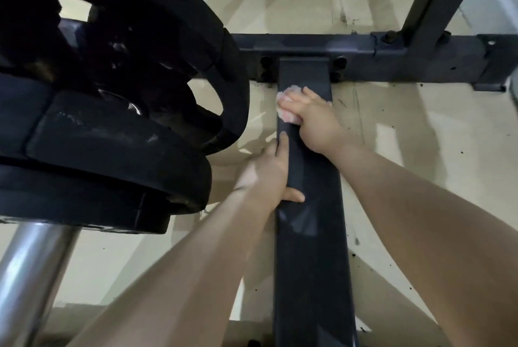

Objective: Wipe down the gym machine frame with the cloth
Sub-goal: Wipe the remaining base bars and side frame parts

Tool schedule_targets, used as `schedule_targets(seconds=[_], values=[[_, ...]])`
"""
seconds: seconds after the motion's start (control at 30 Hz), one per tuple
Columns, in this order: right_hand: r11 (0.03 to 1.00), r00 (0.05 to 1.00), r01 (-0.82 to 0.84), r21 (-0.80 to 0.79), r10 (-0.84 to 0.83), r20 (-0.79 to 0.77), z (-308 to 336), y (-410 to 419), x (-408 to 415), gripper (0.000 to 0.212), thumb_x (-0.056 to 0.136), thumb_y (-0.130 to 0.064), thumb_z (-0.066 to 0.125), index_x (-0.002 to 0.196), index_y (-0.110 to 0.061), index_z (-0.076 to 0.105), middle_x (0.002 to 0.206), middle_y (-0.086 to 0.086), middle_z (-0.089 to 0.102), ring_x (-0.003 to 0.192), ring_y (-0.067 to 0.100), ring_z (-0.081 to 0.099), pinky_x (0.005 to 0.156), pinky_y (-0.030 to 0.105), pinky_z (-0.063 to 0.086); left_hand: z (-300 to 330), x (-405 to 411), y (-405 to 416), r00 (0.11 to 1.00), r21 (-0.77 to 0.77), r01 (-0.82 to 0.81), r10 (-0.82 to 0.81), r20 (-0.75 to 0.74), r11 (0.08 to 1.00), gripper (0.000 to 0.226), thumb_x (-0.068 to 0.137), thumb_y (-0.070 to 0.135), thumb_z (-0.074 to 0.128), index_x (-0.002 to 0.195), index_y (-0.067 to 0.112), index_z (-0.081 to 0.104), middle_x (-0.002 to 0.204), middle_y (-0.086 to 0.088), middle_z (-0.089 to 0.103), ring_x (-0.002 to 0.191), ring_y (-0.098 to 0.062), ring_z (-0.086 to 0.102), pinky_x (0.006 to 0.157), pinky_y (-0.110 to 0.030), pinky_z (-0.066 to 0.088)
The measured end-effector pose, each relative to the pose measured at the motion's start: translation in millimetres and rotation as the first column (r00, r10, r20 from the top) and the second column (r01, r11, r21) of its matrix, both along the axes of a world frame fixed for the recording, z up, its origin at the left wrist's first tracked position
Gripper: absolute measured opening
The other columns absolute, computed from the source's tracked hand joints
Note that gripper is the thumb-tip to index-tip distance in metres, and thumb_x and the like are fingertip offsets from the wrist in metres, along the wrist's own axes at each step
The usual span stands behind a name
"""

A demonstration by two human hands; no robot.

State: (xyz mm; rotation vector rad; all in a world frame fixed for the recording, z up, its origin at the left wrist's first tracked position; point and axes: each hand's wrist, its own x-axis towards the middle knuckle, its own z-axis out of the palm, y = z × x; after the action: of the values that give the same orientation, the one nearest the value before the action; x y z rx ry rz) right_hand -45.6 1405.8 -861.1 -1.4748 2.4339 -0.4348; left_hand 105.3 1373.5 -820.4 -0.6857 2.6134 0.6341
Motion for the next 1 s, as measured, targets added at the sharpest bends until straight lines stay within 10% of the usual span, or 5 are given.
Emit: schedule_targets(seconds=[0.1, 0.53, 0.77, 0.9, 1.0], values=[[0.998, 0.997, 0.035, 0.056, -0.03, -0.074, 4, -26, -9, 0.075, 0.083, 0.01, 0.042, 0.144, -0.031, 0.031, 0.159, -0.003, 0.012, 0.146, 0.027, 0.008, 0.11, 0.051, 0.019, 1, -6, -10, 0.999, 0.014, 0.031, -0.031, 0.034, 0.999, 0.117, 0.074, 0.048, 0.073, 0.15, 0.009, -0.006, 0.158, -0.006, -0.014, 0.145, -0.019, -0.009, 0.116, -0.026, 0.004], [0.992, 0.999, 0.043, 0.119, -0.04, -0.029, 5, -60, -63, 0.06, 0.095, -0.004, 0.034, 0.149, -0.026, 0.026, 0.159, 0.002, 0.013, 0.145, 0.028, 0.011, 0.116, 0.047, 0.014, -8, 1, -13, 0.999, 0.062, 0.012, -0.01, -0.031, 0.998, 0.116, 0.073, 0.048, 0.073, 0.15, 0.016, -0.006, 0.157, 0.001, -0.021, 0.144, -0.013, -0.008, 0.107, -0.016, 0.003], [0.976, 0.986, -0.164, -0.14, 0.166, 0.004, -6, -10, -44, 0.06, 0.085, 0.016, 0.037, 0.136, -0.012, 0.052, 0.148, 0.01, 0.041, 0.137, 0.032, 0.032, 0.112, 0.042, 0.017, -7, 2, -10, 1.0, 0.086, 0.002, -0.002, 0.004, 0.996, 0.114, 0.074, 0.049, 0.072, 0.15, 0.02, -0.007, 0.155, 0.007, -0.023, 0.145, -0.013, -0.002, 0.113, -0.024, 0.012], [0.997, 0.999, 0.027, -0.069, -0.025, 0.03, -2, -15, -71, 0.057, 0.087, 0.016, 0.038, 0.138, -0.007, 0.047, 0.152, 0.013, 0.034, 0.144, 0.03, 0.019, 0.116, 0.031, 0.005, -4, 0, -10, 0.999, 0.097, -0.016, 0.013, 0.036, 0.995, 0.115, 0.073, 0.047, 0.074, 0.151, 0.019, -0.006, 0.155, 0.008, -0.024, 0.145, -0.014, 0.008, 0.113, -0.031, 0.025], [0.988, 0.995, -0.066, -0.142, 0.076, 0.068, -5, 12, -30, 0.05, 0.088, 0.007, 0.035, 0.126, -0.013, 0.059, 0.135, 0.004, 0.052, 0.131, 0.035, 0.04, 0.11, 0.045, 0.026, 0, -2, -9, 0.997, 0.091, -0.012, 0.005, 0.075, 0.996, 0.115, 0.074, 0.049, 0.072, 0.15, 0.018, -0.008, 0.155, 0.008, -0.025, 0.145, -0.012, 0.006, 0.11, -0.026, 0.025]])
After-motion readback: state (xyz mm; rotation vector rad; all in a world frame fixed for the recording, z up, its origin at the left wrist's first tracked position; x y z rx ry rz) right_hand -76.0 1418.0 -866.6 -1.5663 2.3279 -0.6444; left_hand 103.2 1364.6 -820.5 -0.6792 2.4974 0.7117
